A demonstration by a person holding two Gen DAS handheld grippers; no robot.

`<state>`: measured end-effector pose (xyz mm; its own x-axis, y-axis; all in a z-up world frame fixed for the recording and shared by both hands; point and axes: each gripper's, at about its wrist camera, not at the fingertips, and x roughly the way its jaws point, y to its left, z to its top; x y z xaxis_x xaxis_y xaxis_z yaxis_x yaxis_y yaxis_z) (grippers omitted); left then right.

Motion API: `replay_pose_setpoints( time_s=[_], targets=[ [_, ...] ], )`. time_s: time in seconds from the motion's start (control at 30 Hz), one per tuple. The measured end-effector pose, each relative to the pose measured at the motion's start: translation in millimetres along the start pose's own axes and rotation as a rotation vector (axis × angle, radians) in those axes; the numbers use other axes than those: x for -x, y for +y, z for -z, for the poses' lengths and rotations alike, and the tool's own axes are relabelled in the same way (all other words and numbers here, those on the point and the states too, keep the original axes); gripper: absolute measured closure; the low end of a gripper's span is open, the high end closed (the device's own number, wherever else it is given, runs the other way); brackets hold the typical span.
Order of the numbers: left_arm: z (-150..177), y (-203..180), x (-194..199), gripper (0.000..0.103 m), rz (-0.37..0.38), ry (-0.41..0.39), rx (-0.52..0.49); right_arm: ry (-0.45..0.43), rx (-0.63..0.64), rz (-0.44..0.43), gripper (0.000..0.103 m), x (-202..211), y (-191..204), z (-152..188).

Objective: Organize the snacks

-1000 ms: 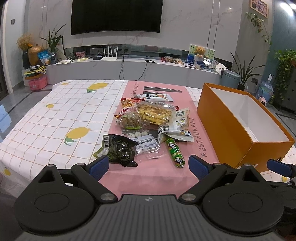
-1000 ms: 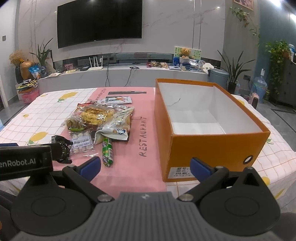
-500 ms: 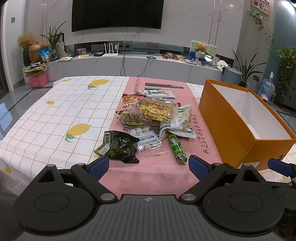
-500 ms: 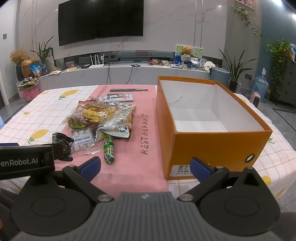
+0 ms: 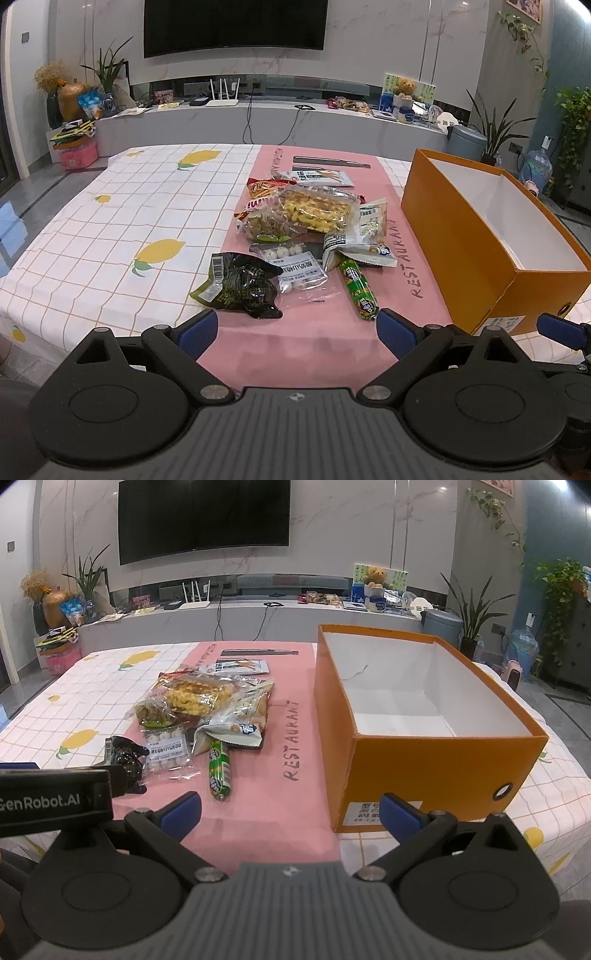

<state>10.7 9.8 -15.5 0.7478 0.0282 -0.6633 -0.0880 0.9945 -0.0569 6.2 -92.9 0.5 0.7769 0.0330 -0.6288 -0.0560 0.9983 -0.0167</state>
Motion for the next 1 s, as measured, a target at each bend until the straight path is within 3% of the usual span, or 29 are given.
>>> replay_pose_setpoints(
  time_s=[0.87,1.0],
  targets=[
    [-0.6,6.7,-4.6,0.0,-0.012,0.033,0.01,-0.006,0.007,-0.025,0.003,-0.2,1.6,0.9],
    [-7.2,21.5,1.3,0.0,-0.048,-0.004,0.041,-0.047,0.017,-0.059,0.003,4.9,1.7,-0.7]
  ],
)
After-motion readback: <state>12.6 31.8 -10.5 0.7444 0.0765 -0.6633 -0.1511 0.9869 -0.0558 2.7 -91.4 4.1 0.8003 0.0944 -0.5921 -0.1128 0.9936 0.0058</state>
